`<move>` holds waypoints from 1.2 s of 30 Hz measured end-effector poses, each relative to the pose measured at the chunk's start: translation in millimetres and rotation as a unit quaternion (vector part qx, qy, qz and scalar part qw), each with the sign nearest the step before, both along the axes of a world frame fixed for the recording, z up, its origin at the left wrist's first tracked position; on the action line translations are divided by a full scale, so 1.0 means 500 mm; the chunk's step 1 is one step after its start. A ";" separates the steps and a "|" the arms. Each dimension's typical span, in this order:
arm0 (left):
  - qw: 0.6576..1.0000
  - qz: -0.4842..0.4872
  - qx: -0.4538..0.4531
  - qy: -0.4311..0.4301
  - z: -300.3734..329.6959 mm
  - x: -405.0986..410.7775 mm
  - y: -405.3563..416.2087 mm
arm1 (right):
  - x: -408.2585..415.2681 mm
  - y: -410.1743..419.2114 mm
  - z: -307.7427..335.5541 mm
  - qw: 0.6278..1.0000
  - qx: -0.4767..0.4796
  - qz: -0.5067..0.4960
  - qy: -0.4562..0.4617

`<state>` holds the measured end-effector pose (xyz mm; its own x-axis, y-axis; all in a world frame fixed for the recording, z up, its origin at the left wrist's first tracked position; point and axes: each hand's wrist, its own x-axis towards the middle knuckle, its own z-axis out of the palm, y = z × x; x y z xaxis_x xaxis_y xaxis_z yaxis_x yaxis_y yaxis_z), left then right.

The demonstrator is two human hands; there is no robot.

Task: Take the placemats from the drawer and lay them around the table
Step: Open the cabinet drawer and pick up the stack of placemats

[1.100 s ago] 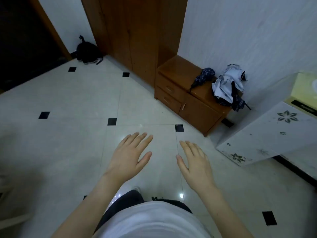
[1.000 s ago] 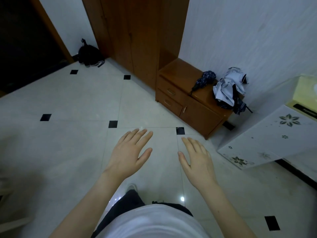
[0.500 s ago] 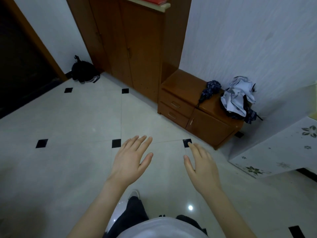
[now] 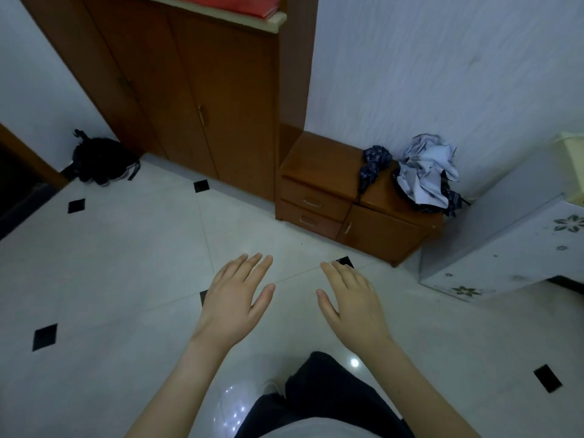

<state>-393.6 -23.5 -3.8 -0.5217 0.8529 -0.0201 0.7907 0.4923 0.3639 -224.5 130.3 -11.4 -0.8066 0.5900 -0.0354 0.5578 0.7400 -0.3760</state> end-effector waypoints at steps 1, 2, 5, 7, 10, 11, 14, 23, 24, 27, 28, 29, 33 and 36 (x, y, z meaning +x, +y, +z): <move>1.000 -0.009 -0.002 -0.003 -0.007 -0.014 0.015 | -0.010 0.013 -0.003 1.000 0.001 -0.007 -0.003; 1.000 -0.019 -0.006 -0.005 -0.013 -0.027 0.031 | -0.021 0.026 -0.008 1.000 0.001 -0.013 -0.004; 0.998 -0.052 -0.023 -0.003 -0.034 -0.068 0.091 | -0.054 0.074 -0.026 1.000 -0.005 -0.025 -0.007; 0.997 -0.070 -0.030 -0.004 -0.043 -0.096 0.136 | -0.080 0.110 -0.041 0.999 -0.004 -0.033 -0.007; 0.995 -0.088 -0.046 0.006 -0.049 -0.143 0.206 | -0.129 0.169 -0.055 0.999 -0.016 -0.045 -0.005; 0.994 -0.093 -0.051 0.013 -0.049 -0.162 0.229 | -0.148 0.188 -0.057 0.999 -0.019 -0.049 -0.002; 0.990 -0.117 -0.069 0.020 -0.046 -0.216 0.300 | -0.195 0.250 -0.061 0.997 -0.037 -0.070 0.009; 0.983 -0.172 -0.059 0.018 -0.044 -0.329 0.493 | -0.293 0.393 -0.065 0.992 -0.033 -0.113 0.041; 0.982 -0.176 -0.058 0.017 -0.048 -0.338 0.509 | -0.305 0.404 -0.069 0.992 -0.034 -0.117 0.041; 0.980 -0.191 -0.062 0.009 -0.070 -0.372 0.552 | -0.342 0.433 -0.087 0.991 -0.038 -0.123 0.044; 0.978 -0.198 -0.062 0.006 -0.080 -0.384 0.567 | -0.356 0.443 -0.096 0.990 -0.039 -0.127 0.044; 0.977 -0.204 -0.062 0.002 -0.093 -0.398 0.582 | -0.371 0.454 -0.108 0.990 -0.041 -0.131 0.043; 0.973 -0.225 -0.055 -0.010 -0.169 -0.460 0.644 | -0.439 0.503 -0.176 0.986 -0.045 -0.152 0.044; 0.968 -0.247 -0.044 -0.007 -0.259 -0.517 0.703 | -0.494 0.549 -0.263 0.986 -0.043 -0.157 0.040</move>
